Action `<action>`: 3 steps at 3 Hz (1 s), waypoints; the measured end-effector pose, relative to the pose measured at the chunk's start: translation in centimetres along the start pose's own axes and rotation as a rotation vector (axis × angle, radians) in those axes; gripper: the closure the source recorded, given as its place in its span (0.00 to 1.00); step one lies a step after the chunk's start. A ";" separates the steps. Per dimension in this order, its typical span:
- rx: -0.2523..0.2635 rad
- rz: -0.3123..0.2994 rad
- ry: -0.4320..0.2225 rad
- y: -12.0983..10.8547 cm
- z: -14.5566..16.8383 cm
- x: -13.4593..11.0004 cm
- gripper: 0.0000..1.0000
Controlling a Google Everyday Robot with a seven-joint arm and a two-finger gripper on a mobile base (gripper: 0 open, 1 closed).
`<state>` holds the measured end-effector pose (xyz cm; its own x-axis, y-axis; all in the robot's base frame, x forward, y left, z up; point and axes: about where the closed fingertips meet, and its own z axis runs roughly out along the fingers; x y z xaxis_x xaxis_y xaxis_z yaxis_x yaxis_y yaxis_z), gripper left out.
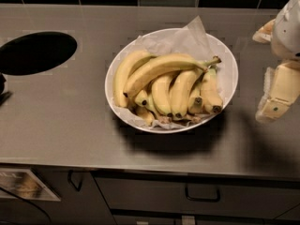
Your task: Pick banana from white bowl
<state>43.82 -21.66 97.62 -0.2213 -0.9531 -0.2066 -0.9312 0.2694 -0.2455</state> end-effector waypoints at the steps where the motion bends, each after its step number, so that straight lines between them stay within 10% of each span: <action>1: 0.007 -0.009 -0.001 -0.1 -0.2 -0.4 0.00; 3: 0.018 -0.182 -0.015 -0.9 -2.0 -7.1 0.00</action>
Offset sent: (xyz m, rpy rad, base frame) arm 0.0213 0.0584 0.0381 -0.0673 -0.0326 0.1627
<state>45.61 -15.39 101.20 -0.0454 -0.9843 -0.1708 -0.9501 0.0954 -0.2972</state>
